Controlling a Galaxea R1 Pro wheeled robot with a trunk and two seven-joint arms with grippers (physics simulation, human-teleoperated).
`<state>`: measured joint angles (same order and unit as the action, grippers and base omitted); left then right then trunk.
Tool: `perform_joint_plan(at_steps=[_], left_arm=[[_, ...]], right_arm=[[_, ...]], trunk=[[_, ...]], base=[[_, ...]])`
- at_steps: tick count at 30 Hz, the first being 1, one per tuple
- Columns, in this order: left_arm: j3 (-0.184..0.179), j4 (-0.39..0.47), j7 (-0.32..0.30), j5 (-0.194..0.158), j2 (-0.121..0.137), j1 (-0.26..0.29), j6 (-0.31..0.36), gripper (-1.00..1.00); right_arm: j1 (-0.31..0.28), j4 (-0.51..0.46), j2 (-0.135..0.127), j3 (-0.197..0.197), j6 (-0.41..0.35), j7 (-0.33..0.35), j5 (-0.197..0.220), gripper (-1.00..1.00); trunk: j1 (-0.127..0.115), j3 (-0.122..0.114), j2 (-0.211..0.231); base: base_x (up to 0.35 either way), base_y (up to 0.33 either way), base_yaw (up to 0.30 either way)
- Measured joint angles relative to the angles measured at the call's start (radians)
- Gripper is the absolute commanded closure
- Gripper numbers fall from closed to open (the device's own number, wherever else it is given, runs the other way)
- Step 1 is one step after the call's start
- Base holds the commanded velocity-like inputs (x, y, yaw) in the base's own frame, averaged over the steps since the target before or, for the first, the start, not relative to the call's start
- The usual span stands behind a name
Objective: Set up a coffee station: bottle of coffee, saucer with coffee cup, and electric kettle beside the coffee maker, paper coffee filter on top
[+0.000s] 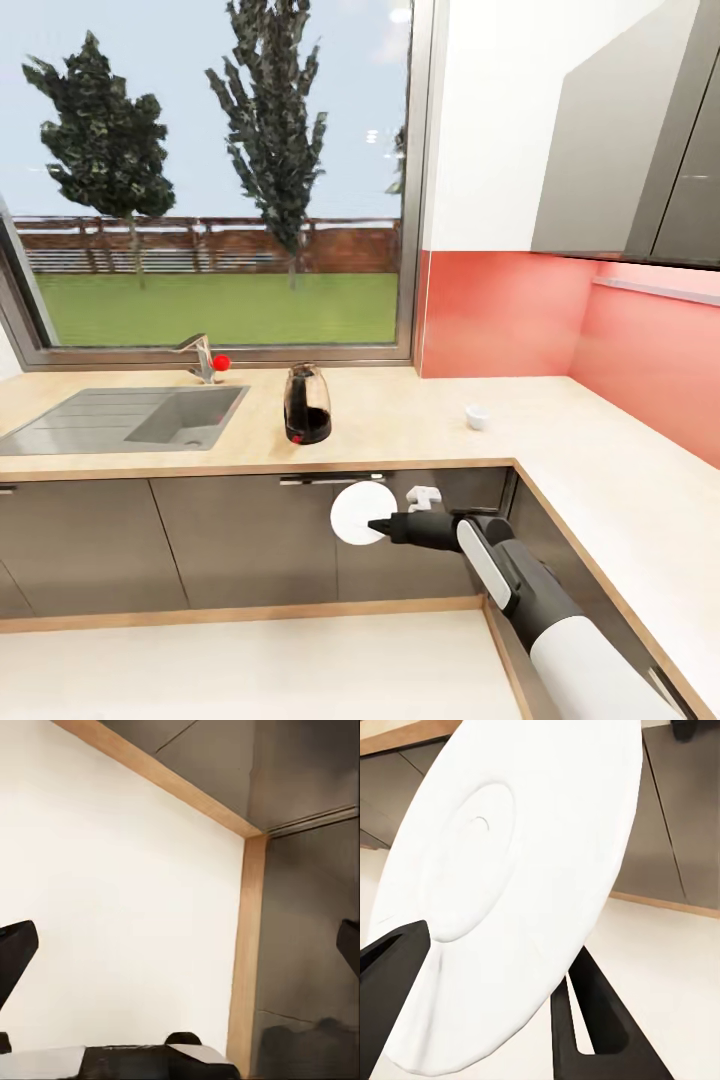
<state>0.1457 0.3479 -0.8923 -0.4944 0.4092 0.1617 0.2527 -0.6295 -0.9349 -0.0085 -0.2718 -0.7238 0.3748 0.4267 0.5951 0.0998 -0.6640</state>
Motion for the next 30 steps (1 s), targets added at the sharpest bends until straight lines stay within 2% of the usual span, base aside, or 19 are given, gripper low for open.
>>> perform_joint_plan(at_steps=[1, 2, 4, 5, 6, 9, 10, 11, 12, 15, 16, 18, 23, 25, 30], left_arm=[[0.001, -0.014, 0.056, 0.007, -0.007, 0.000, -0.003, -1.00], [-0.002, -0.035, 0.205, 0.017, -0.031, 0.000, -0.006, -1.00], [-0.008, -0.053, 0.361, 0.033, -0.058, 0.000, -0.007, -1.00], [-0.013, -0.065, 0.488, 0.058, -0.080, 0.000, -0.008, -1.00], [-0.015, -0.071, 0.575, 0.077, -0.098, 0.000, -0.008, -1.00], [-0.019, -0.079, 0.799, 0.136, -0.155, 0.000, -0.007, -1.00], [-0.015, -0.081, 0.900, 0.185, -0.188, 0.001, -0.012, -1.00], [-0.012, -0.082, 0.934, 0.209, -0.203, 0.001, -0.017, -1.00], [-0.012, -0.083, 0.964, 0.233, -0.216, 0.001, -0.032, -1.00], [-0.011, -0.084, 0.984, 0.253, -0.224, 0.001, -0.066, -1.00], [-0.010, -0.090, 0.990, 0.259, -0.226, 0.001, -0.096, -1.00], [-0.010, -0.116, 0.995, 0.259, -0.228, 0.001, -0.130, -1.00], [-0.011, -0.139, 0.997, 0.261, -0.233, 0.001, -0.149, -1.00], [-0.011, -0.140, 0.997, 0.260, -0.244, 0.001, -0.183, -1.00], [-0.011, -0.142, 0.997, 0.261, -0.246, 0.001, -0.189, -1.00]], right_arm=[[0.000, 0.001, 0.000, 0.000, 0.000, 0.000, -0.001, 1.00], [0.000, 0.004, 0.000, -0.001, 0.000, 0.000, -0.002, 1.00], [0.000, 0.007, 0.000, -0.001, 0.000, 0.000, -0.003, 1.00], [0.000, 0.008, 0.000, -0.001, 0.000, 0.000, -0.004, 1.00], [0.000, 0.009, 0.000, -0.001, 0.001, 0.000, -0.004, 1.00], [0.000, 0.009, 0.000, -0.002, 0.001, 0.001, -0.004, 1.00], [0.000, 0.010, 0.000, -0.002, 0.001, 0.002, -0.004, 1.00], [0.000, 0.010, 0.001, -0.002, 0.002, 0.002, -0.004, 1.00], [0.000, 0.009, 0.001, -0.003, 0.002, 0.002, -0.003, 1.00], [0.000, 0.008, 0.001, -0.003, 0.002, 0.001, -0.003, 1.00], [0.000, 0.009, 0.002, -0.003, 0.002, 0.000, -0.003, 1.00], [0.000, 0.010, 0.004, -0.004, 0.002, -0.001, 0.000, 1.00], [0.000, 0.014, 0.007, -0.005, 0.002, -0.001, 0.000, 1.00], [0.000, 0.021, 0.007, -0.005, 0.005, -0.001, 0.000, 1.00], [0.000, 0.023, 0.007, -0.005, 0.007, -0.001, 0.001, 1.00]], trunk=[[0.000, 0.000, 0.000], [0.000, 0.000, 0.000], [0.000, 0.000, 0.000], [0.000, 0.000, 0.000], [0.000, 0.000, 0.000], [0.000, 0.000, 0.000], [0.000, 0.000, 0.000], [0.000, 0.000, 0.000], [0.000, 0.000, 0.000], [0.000, 0.000, 0.000], [0.000, 0.000, 0.000], [0.000, 0.000, 0.000], [0.000, 0.000, 0.000], [0.000, 0.000, 0.000], [0.000, 0.000, 0.000]], base=[[0.000, 0.000, 0.000], [0.000, 0.000, 0.000], [0.000, 0.000, 0.000], [0.000, 0.000, 0.000], [0.000, 0.000, 0.000], [0.000, 0.000, 0.000], [0.000, 0.000, 0.000], [0.000, 0.000, 0.000], [0.000, 0.000, 0.000], [0.000, 0.000, 0.000], [0.000, 0.000, 0.000], [0.000, 0.000, 0.000], [0.000, 0.000, 0.000], [0.000, 0.000, 0.170], [0.000, 0.000, 0.252]])
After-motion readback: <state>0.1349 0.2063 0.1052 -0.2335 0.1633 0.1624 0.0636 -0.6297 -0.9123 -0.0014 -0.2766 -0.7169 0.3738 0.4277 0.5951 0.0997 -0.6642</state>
